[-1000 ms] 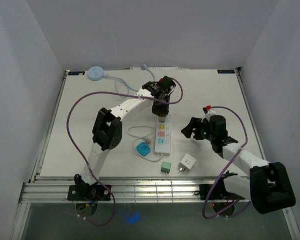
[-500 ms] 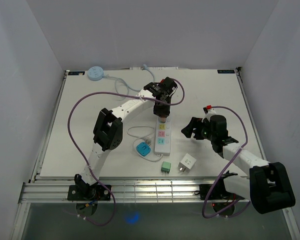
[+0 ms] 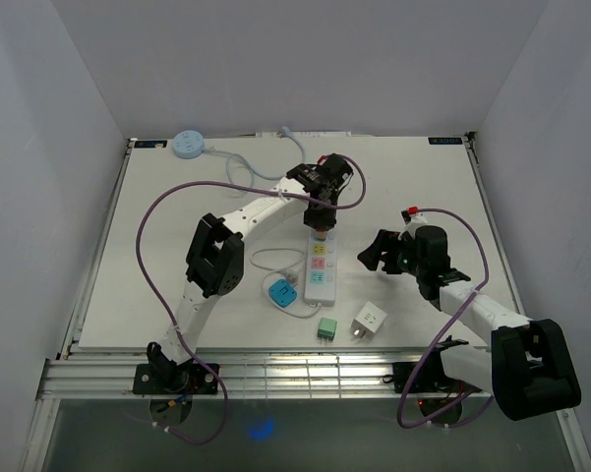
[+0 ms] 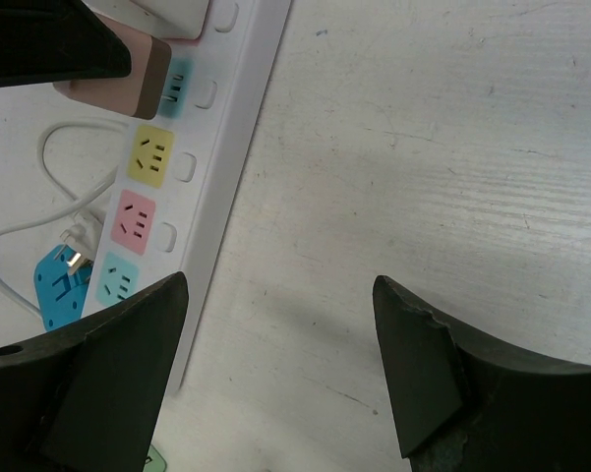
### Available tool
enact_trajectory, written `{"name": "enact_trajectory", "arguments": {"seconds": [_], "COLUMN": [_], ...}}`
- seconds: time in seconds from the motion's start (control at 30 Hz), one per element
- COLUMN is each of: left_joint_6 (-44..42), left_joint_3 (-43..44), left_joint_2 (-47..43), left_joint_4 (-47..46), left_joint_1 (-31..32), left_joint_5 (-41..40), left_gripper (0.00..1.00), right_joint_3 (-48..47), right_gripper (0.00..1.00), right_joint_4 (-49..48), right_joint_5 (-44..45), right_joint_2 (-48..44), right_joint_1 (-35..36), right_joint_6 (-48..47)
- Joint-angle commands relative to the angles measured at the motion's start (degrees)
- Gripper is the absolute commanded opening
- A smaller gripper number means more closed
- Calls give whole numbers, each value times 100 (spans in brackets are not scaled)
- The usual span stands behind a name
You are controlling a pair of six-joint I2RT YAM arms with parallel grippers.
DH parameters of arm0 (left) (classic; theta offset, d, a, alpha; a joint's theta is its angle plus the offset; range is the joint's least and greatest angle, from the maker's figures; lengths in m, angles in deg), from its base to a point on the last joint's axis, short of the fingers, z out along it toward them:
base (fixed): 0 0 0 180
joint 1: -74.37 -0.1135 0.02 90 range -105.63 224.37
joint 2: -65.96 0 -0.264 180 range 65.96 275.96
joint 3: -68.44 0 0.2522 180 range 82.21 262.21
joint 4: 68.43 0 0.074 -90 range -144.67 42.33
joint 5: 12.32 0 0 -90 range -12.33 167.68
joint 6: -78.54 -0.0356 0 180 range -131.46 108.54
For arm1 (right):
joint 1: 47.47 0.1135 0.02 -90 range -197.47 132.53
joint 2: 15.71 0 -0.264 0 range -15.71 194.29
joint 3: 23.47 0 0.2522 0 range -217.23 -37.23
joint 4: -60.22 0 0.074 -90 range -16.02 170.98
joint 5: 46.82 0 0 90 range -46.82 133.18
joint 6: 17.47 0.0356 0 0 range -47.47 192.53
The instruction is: Insert the plug
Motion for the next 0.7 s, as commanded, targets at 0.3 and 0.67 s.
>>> {"name": "enact_trajectory", "arguments": {"seconds": [0.3,0.67], "left_joint_6": [535,870], "left_joint_3": [168,-77], "left_joint_2": [228,413], "left_joint_4": [247,335], "left_joint_1": [5,40], "left_joint_5": [-149,-245], "left_gripper": [0,0], "right_joint_3": [79,132], "right_gripper": [81,81], "right_joint_4": [-312,-373], "right_joint_5": [-146,-216], "right_joint_2": [-6,-15], "right_joint_1": [-79,-132], "right_joint_6": [44,88]}}
